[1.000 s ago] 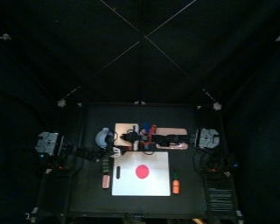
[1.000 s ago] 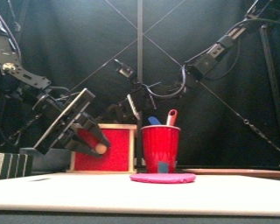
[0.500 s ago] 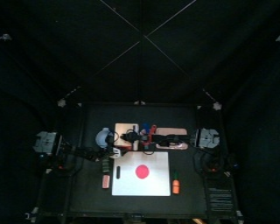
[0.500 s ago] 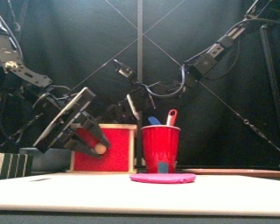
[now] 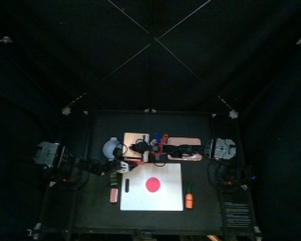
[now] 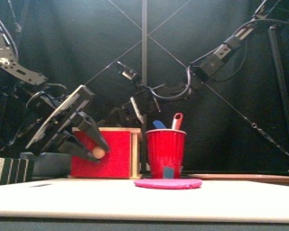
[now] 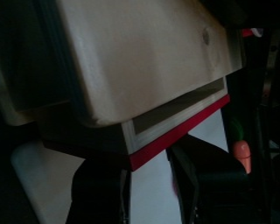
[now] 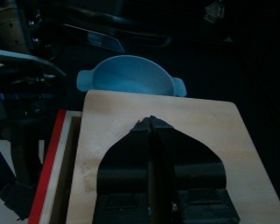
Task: Get the cutter from the drawer then cut the dough then place the extra dough in the bowl
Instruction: Open the drawer
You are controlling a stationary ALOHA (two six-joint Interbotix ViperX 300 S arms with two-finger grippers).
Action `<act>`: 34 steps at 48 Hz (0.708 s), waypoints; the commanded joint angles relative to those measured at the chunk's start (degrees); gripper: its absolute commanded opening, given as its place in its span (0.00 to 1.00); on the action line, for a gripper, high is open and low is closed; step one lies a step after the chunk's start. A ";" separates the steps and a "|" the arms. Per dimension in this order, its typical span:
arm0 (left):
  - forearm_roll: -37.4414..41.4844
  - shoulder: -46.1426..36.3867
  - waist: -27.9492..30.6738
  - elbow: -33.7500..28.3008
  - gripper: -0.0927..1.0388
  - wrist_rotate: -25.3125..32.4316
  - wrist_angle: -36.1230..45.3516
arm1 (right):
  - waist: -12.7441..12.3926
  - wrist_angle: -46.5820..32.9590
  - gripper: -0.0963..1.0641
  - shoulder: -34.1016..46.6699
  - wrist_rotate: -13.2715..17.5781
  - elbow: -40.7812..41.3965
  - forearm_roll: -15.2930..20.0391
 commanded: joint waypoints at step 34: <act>-0.18 -2.90 -3.87 -1.32 0.56 -0.26 2.20 | -0.35 2.37 0.11 -0.35 0.00 -0.53 -0.18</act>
